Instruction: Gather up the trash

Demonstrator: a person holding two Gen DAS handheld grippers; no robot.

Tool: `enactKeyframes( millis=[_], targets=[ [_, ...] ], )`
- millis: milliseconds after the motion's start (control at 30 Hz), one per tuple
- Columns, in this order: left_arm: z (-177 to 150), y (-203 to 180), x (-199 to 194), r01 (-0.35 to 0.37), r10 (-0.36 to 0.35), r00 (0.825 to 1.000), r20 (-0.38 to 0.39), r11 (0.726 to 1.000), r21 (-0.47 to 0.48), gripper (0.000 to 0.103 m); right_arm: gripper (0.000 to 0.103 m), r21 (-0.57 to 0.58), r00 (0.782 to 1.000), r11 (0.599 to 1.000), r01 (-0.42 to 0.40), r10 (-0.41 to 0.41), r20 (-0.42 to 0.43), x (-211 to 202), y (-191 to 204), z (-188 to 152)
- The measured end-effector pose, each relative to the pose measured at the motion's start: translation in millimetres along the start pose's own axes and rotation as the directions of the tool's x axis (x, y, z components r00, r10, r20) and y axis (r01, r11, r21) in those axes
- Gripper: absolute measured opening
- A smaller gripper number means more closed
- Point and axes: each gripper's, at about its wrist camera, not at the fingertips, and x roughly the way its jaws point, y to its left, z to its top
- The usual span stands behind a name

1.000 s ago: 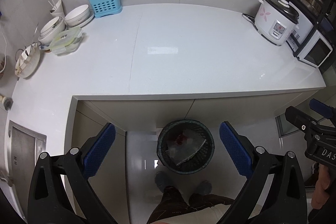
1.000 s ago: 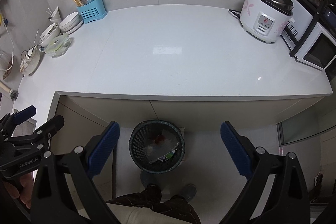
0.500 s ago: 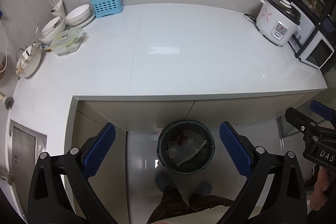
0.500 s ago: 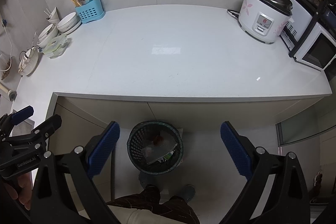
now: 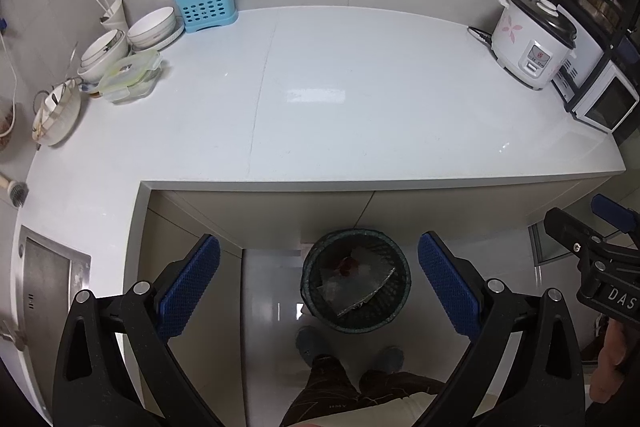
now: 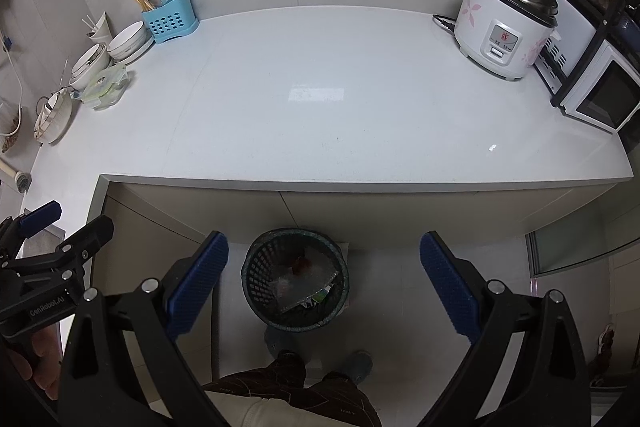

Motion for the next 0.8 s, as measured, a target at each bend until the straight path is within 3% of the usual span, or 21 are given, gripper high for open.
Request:
enactKeyframes(
  millis=[800],
  targets=[
    [1.2,1.7,1.2,0.007,-0.007,1.000,-0.002,1.000,-0.002,0.097,0.093,0.005,1.000,1.000,-0.001,0.001,-0.002,3.4,1.1,-0.9]
  ],
)
